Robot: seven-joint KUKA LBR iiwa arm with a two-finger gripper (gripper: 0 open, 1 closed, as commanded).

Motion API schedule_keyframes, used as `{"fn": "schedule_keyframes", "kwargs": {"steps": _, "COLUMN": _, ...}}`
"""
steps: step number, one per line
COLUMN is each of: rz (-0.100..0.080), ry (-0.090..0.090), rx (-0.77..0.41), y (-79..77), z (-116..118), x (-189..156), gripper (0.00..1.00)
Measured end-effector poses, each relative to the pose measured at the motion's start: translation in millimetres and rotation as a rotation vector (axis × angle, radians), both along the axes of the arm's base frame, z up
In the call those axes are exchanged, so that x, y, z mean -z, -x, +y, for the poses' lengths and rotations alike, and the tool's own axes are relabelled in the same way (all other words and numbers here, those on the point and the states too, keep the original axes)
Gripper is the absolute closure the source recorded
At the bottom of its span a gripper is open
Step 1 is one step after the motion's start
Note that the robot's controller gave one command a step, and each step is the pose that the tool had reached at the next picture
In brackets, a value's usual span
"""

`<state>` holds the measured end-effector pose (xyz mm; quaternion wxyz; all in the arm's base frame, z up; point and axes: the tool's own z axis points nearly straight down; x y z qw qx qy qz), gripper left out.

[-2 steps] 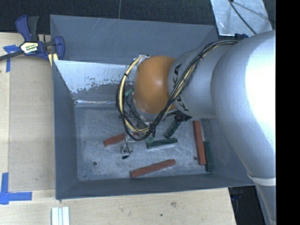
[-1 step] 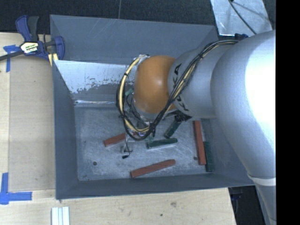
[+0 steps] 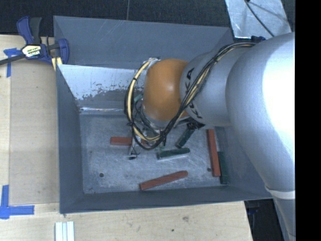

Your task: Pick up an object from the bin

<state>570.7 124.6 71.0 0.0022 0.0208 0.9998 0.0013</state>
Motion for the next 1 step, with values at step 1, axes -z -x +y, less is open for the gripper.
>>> {"fn": "schedule_keyframes", "kwargs": {"steps": 1, "rz": 0.0, "ry": 0.002, "rx": 0.001, "y": -1.2, "z": -0.9, "x": -101.9, "gripper": 1.0}}
